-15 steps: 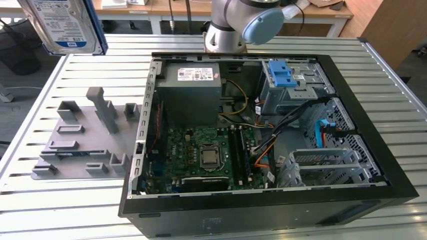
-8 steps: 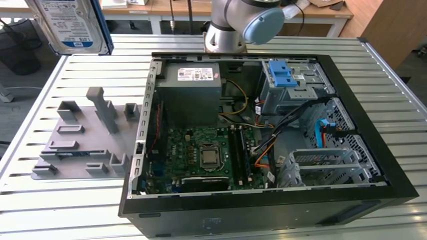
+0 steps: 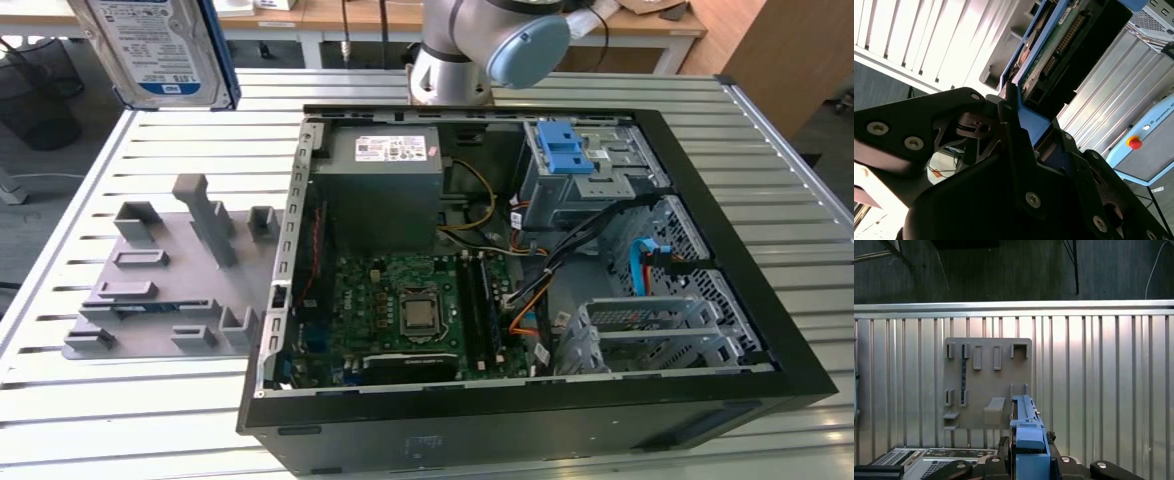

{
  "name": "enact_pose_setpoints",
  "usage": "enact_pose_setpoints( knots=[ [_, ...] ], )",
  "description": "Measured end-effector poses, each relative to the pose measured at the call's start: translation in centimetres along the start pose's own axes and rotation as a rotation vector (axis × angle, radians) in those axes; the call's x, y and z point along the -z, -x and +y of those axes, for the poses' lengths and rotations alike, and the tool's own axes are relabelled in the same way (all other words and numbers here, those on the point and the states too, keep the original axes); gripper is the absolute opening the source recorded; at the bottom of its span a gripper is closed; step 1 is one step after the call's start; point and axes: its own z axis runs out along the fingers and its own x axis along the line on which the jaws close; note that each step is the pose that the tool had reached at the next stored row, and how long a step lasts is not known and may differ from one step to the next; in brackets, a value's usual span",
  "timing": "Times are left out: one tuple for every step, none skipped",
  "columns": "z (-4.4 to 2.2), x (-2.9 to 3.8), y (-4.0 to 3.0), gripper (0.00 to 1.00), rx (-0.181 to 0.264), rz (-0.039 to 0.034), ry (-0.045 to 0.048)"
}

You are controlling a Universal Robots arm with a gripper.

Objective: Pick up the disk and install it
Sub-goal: 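Pick up the disk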

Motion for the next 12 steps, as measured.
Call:
enact_pose_setpoints(
  knots=[
    [-0.17,-0.01,0.0,0.36,0.0,0.0,-0.0001],
    [-0.34,-0.01,0.01,0.36,0.0,0.0,-0.0002],
    [-0.52,-0.01,0.01,0.36,0.0,0.0,-0.0001],
    [-0.7,-0.01,0.01,0.36,0.0,0.0,-0.0001],
    [-0.88,-0.02,0.02,0.36,0.0,-0.0001,-0.0002],
    [-1.08,-0.02,0.02,0.36,0.0,-0.0001,-0.0001],
    [-1.28,-0.02,0.03,0.36,0.0,0.0,-0.0001],
    [-1.48,-0.02,0.03,0.36,0.0,0.0,-0.0001],
    [-1.69,-0.02,0.04,0.36,0.0,0.0,0.0],
    [-1.91,-0.02,0.04,0.36,0.0,0.0,0.0],
    [-2.14,-0.03,0.05,0.36,0.0,0.0,-0.0001],
    [-2.35,-0.04,0.05,0.36,0.0,-0.0001,-0.0001]
  ],
)
